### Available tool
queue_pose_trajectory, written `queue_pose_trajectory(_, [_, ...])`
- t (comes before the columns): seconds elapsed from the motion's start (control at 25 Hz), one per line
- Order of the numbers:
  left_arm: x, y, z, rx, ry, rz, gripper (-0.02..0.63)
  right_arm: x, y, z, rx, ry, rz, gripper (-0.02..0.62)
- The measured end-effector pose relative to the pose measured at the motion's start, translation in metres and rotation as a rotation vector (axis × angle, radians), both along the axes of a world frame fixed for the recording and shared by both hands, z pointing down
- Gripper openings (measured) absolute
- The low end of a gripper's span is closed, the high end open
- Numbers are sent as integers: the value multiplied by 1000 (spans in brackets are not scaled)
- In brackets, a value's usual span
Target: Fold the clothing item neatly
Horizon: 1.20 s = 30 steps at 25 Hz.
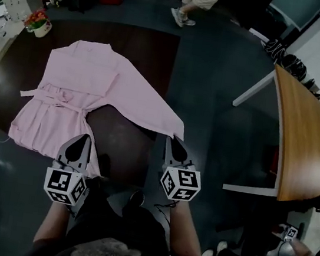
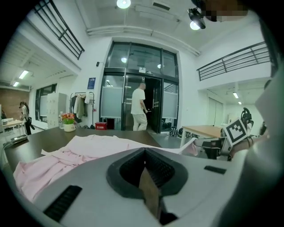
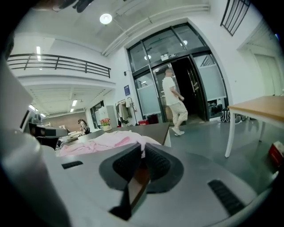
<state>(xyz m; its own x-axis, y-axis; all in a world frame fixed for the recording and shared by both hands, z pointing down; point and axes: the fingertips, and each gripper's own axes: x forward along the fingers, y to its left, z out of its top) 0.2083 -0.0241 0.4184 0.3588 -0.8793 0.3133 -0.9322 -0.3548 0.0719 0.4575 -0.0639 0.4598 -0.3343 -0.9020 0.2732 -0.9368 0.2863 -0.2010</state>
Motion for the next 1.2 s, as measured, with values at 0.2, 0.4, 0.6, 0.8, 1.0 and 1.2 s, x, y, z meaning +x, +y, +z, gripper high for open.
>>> queue_pose_trajectory(0.2, [-46,-8,-8,23,14,1,11,-26,-5,-21,12,23,44,17])
queue_pose_trajectory(0.4, [-97,-19,-13,34,23,28,11,-55,-17,-43,31,45,118,17])
queue_pose_trajectory(0.6, [-149,-33,-13,37,36,51,11,-98,-35,-61,56,66,154,17])
queue_pose_trajectory(0.8, [-191,-52,-13,48,47,92,11,-145,-51,-65,65,89,170,17])
queue_pose_trajectory(1.0, [-216,-61,-8,28,41,148,11,-180,-54,-49,18,112,188,17])
queue_pose_trajectory(1.2, [-227,-66,-1,10,26,159,11,-186,-51,-30,-25,102,220,17])
